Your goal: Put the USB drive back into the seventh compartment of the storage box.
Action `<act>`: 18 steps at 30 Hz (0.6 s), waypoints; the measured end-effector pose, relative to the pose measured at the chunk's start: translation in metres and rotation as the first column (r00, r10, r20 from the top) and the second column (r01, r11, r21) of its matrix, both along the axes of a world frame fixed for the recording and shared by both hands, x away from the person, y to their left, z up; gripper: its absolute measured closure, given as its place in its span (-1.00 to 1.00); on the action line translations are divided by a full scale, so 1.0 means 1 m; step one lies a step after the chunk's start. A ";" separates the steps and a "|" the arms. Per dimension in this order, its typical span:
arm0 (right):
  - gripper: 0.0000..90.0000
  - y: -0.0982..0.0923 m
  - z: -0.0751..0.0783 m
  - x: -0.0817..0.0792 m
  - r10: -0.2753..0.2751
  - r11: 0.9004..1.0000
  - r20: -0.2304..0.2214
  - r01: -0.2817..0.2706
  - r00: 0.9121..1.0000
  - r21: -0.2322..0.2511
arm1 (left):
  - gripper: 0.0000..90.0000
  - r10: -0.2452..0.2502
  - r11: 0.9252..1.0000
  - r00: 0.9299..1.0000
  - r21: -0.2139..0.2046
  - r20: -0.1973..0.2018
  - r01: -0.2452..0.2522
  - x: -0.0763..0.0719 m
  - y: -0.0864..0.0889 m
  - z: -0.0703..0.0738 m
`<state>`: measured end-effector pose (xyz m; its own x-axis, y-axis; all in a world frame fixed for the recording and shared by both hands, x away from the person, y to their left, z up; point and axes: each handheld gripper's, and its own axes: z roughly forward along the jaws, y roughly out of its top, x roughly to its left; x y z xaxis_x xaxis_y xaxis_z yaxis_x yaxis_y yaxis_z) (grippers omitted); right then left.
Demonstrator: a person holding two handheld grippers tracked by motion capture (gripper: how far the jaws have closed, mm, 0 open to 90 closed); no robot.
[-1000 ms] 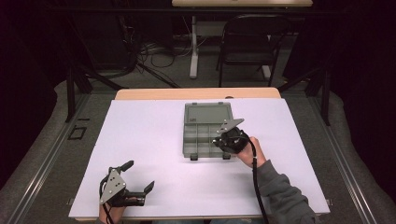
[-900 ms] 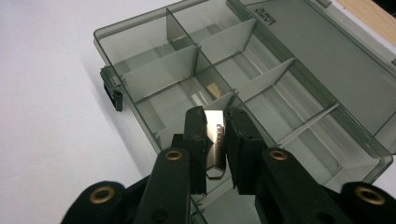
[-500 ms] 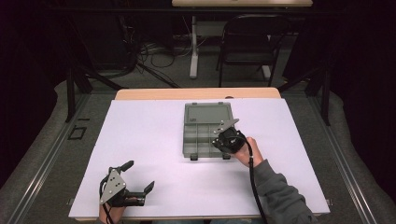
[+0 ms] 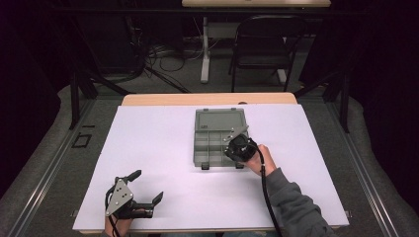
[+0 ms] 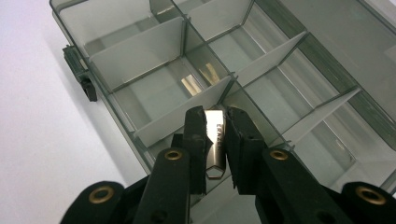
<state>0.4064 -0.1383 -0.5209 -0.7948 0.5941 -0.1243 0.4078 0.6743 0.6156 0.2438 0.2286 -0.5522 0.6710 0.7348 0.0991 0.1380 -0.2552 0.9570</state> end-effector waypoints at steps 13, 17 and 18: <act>-0.36 -0.018 0.019 -0.010 -0.019 0.993 0.007 0.018 1.000 0.120 | -1.00 0.005 1.000 1.000 -0.003 -0.001 -0.005 -0.002 0.001 0.000; -0.68 -0.030 0.026 -0.015 -0.021 0.986 0.007 0.019 1.000 0.166 | -1.00 0.005 1.000 1.000 -0.001 0.003 -0.005 -0.002 0.001 0.001; -0.71 -0.033 0.028 -0.016 -0.019 0.984 0.004 0.018 1.000 0.177 | -1.00 0.006 1.000 1.000 -0.003 0.002 -0.006 -0.002 0.001 0.001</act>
<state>0.3900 -0.1713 -0.4927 -0.7829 0.6219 -0.0203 0.4156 0.5470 0.7267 0.2420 0.2296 -0.5516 0.6667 0.7389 0.0978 0.1379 -0.2512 0.9581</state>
